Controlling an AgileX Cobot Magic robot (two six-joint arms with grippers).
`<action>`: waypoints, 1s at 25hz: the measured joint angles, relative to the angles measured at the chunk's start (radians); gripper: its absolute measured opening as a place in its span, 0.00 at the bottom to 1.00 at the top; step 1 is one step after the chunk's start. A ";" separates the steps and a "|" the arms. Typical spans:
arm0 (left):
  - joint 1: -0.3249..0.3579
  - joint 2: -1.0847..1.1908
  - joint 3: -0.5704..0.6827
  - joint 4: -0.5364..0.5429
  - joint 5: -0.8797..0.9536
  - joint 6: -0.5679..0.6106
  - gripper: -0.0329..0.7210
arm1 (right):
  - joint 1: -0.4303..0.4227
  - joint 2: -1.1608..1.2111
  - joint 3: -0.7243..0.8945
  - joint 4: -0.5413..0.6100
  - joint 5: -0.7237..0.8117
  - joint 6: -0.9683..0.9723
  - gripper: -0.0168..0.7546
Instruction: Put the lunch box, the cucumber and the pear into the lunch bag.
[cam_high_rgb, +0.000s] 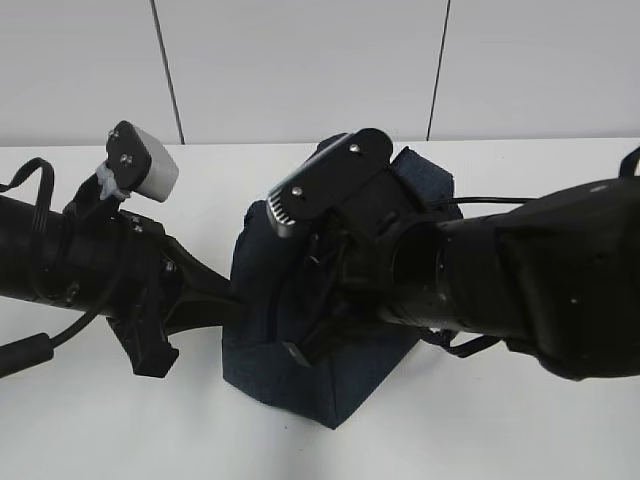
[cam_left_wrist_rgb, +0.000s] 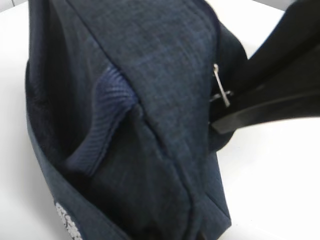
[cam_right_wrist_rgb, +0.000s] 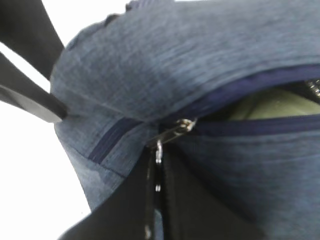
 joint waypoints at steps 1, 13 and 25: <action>0.000 0.000 0.000 0.000 -0.005 0.000 0.20 | 0.000 -0.015 0.000 0.000 0.000 0.002 0.03; 0.000 0.000 0.000 -0.020 -0.009 -0.001 0.09 | 0.000 -0.077 0.000 0.002 0.005 0.020 0.03; 0.000 -0.002 -0.001 -0.027 -0.009 -0.001 0.03 | 0.000 -0.133 0.000 0.012 -0.015 0.022 0.03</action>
